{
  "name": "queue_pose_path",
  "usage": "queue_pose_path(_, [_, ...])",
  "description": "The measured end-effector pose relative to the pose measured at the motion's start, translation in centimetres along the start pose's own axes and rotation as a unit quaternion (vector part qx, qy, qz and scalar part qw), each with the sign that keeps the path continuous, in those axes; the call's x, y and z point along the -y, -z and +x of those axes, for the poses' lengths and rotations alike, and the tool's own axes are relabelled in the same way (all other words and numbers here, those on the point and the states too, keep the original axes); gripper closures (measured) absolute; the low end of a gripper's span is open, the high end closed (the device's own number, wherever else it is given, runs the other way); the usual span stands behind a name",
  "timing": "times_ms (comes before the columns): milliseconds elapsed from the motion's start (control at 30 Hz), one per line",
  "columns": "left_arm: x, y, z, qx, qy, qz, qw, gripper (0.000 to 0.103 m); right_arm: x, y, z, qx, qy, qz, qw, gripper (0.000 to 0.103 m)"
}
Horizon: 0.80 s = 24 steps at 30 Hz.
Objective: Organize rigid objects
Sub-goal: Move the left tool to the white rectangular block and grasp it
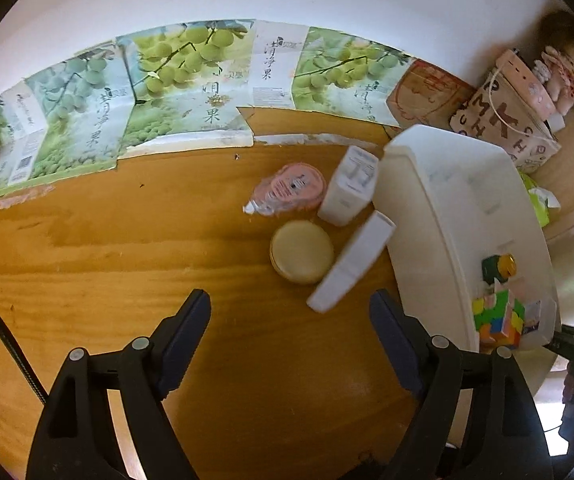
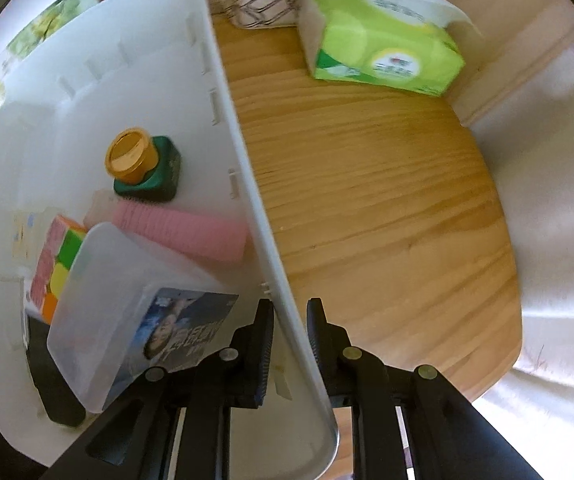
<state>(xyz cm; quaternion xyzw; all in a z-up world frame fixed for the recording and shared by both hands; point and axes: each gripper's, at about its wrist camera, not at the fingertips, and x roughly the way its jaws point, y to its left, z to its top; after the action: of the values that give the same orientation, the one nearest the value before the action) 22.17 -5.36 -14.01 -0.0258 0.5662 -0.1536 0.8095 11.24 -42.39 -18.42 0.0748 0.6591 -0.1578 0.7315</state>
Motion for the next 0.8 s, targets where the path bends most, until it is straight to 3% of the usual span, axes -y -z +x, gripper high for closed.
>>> queue_pose_path(600, [2.8, -2.0, 6.4, -0.049, 0.051, 0.063, 0.9955, 0.019, -1.2, -0.8, 0.2, -0.023, 0.025, 0.026, 0.999, 0.082])
queue_pose_path(800, [3.4, -2.1, 6.8, -0.031, 0.038, 0.069, 0.9964, 0.022, -1.4, -1.0, 0.5, -0.028, 0.029, 0.025, 0.999, 0.082])
